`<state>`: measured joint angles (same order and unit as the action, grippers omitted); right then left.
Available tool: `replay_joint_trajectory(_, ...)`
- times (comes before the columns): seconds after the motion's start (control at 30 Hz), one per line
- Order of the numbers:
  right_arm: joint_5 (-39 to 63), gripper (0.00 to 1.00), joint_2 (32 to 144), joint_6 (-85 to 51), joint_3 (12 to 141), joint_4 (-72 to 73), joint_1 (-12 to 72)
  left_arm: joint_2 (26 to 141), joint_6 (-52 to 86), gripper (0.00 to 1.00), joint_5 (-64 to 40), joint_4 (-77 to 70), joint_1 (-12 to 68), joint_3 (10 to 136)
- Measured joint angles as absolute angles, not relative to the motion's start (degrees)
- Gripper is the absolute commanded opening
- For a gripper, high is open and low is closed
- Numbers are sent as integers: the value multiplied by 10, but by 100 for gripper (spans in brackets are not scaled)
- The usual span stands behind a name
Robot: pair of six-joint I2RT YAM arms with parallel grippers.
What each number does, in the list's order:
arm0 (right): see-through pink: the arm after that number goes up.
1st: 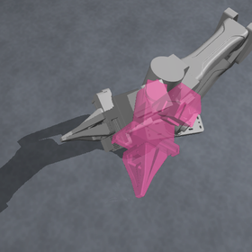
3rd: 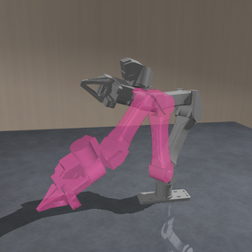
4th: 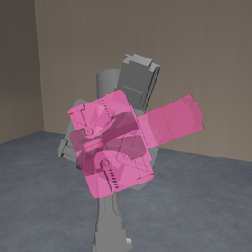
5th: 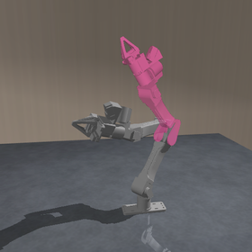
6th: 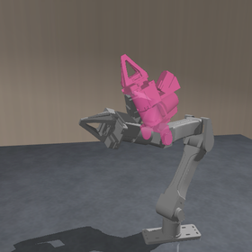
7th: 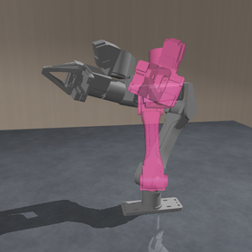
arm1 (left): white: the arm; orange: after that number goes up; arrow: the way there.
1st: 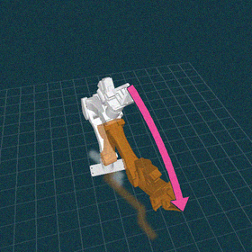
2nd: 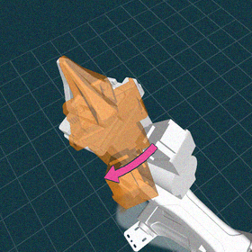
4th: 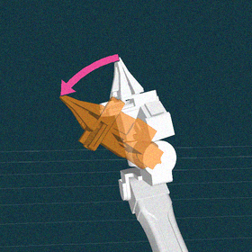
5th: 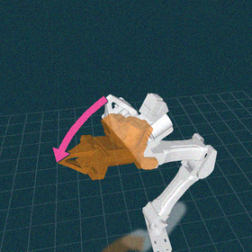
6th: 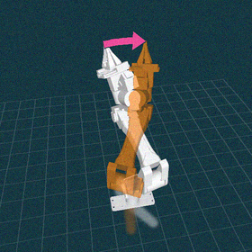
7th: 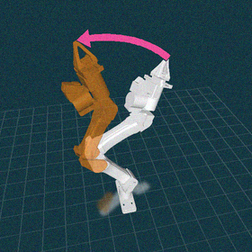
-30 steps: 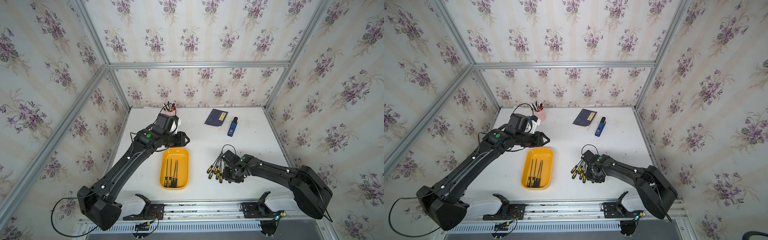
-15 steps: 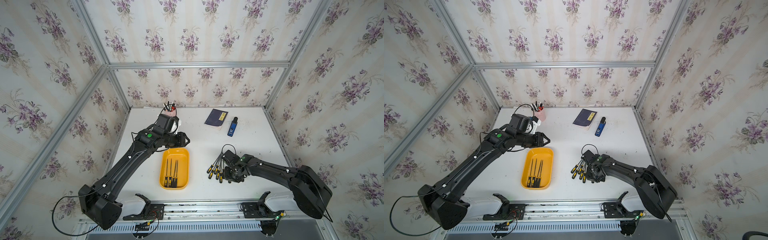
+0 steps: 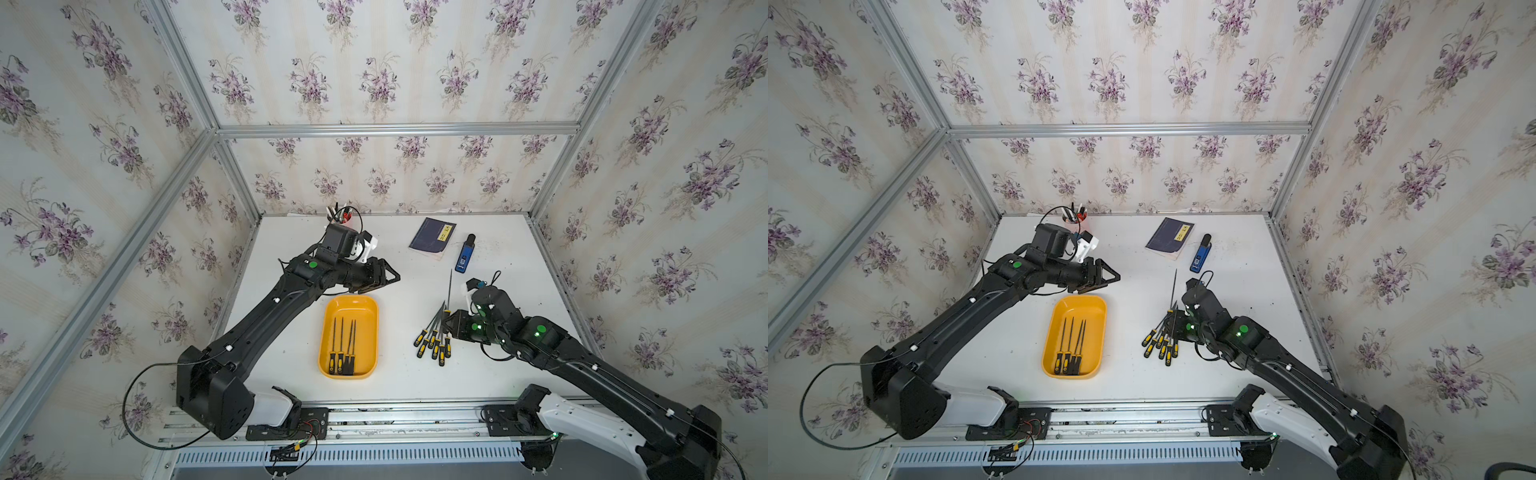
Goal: Put the file tool into the storage box
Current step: Pick up the file tool from the center of the board.
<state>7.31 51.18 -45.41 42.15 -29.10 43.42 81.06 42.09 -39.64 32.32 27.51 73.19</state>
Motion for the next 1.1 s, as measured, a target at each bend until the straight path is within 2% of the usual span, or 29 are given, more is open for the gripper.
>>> replay_joint_trajectory(0.17,102,4,506,-452,418,-241,448,857,451,64,-418,294,291,764)
replay_joint_trajectory(0.33,125,2,549,-446,437,-215,472,888,460,64,-421,285,316,793)
replay_joint_trajectory(0.83,138,1,595,-446,444,-182,507,927,464,60,-375,303,338,821)
replay_joint_trajectory(0.93,139,1,599,-446,444,-179,513,932,461,56,-367,310,338,829)
replay_joint_trajectory(1.03,134,1,604,-448,445,-178,518,941,456,45,-360,320,342,839)
replay_joint_trajectory(1.1,135,1,609,-448,445,-178,521,945,453,42,-358,323,344,842)
